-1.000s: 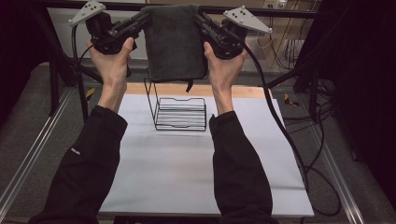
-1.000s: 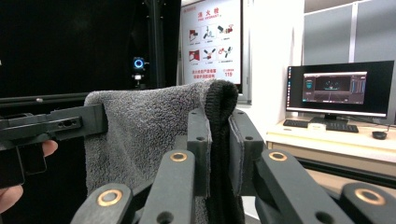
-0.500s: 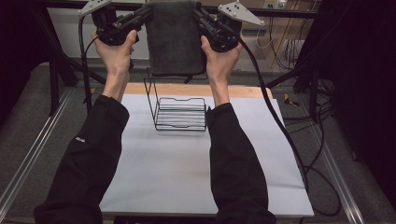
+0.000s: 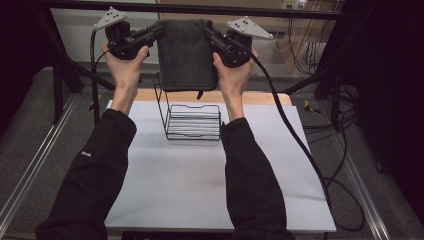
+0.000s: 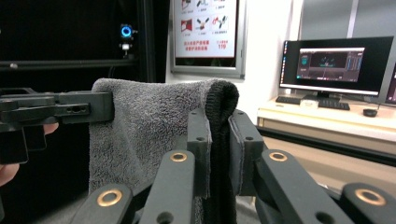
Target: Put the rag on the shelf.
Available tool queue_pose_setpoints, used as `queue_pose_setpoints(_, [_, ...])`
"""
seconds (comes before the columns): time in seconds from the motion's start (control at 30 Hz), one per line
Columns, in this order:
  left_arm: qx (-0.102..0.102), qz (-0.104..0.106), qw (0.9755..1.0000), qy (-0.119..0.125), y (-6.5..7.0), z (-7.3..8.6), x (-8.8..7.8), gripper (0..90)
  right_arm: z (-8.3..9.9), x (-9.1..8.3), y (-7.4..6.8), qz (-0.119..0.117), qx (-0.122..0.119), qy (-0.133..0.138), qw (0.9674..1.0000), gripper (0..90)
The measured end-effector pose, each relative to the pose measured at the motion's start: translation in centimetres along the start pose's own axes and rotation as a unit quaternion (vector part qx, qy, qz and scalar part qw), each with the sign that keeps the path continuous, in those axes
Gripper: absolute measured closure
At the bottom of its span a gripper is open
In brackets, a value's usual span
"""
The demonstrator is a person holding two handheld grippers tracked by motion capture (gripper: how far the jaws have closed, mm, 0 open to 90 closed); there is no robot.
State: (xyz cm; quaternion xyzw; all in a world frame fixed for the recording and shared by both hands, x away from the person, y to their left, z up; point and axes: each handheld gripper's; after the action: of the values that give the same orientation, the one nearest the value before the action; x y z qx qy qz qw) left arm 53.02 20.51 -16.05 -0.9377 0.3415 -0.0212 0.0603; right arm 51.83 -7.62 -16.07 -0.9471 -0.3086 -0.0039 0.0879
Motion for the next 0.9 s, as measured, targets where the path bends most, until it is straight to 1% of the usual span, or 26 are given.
queue_pose_setpoints(0.07, [0.001,0.003,1.0,-0.002,0.1,0.5,-0.2,79.4,0.6,-0.2,0.0,-0.004,0.004,-0.005,1.0,81.0])
queue_pose_setpoints(0.1, [0.001,0.006,0.9999,-0.008,0.1,0.7,-0.2,79.4,0.9,-0.3,0.0,-0.004,0.004,-0.009,0.9999,81.0])
queue_pose_setpoints(0.3, [0.002,0.025,0.9996,-0.009,0.6,2.4,-1.0,79.4,2.6,-1.0,0.2,-0.008,0.014,-0.022,0.9996,81.0])
queue_pose_setpoints(0.33, [0.002,0.027,0.9996,-0.007,0.7,2.7,-1.2,79.4,2.9,-1.2,0.2,-0.01,0.015,-0.023,0.9996,81.0])
queue_pose_setpoints(0.4, [0.006,0.033,0.9994,-0.012,0.9,3.1,-1.6,79.4,3.3,-1.5,0.1,-0.013,0.013,-0.028,0.9995,81.0])
queue_pose_setpoints(0.47, [0.005,0.038,0.9992,-0.013,1.1,3.3,-1.9,79.4,3.7,-1.8,0.1,-0.015,0.013,-0.032,0.9993,81.0])
queue_pose_setpoints(0.53, [0.009,0.042,0.999,-0.015,1.4,3.5,-2.2,79.4,3.9,-2.2,0.1,-0.019,0.014,-0.034,0.9991,81.0])
queue_pose_setpoints(0.57, [0.013,0.045,0.9987,-0.02,1.4,3.6,-2.3,79.4,4.1,-2.3,0.1,-0.021,0.014,-0.035,0.9991,81.0])
queue_pose_setpoints(0.67, [0.019,0.048,0.9985,-0.02,1.7,3.7,-2.8,79.4,4.3,-2.7,0.0,-0.024,0.011,-0.036,0.999,81.0])
queue_pose_setpoints(0.77, [0.018,0.053,0.9982,-0.022,1.9,4.0,-3.2,79.4,4.5,-3.1,-0.2,-0.03,0.009,-0.038,0.9988,80.9])
queue_pose_setpoints(0.9, [0.022,0.064,0.9973,-0.028,2.2,4.5,-3.8,79.2,4.9,-3.7,-0.4,-0.037,0.004,-0.045,0.9983,80.9])
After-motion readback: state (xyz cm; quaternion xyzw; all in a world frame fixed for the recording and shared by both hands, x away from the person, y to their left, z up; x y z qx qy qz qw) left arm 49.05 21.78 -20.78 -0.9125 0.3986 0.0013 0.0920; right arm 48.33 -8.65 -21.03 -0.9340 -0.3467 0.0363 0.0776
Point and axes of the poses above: each handheld gripper's, and its own axes: x roughly forward along the jaws, z roughly out of its underside, y roughly to its right, and after that the axes turned 10 degrees about x, right-handed
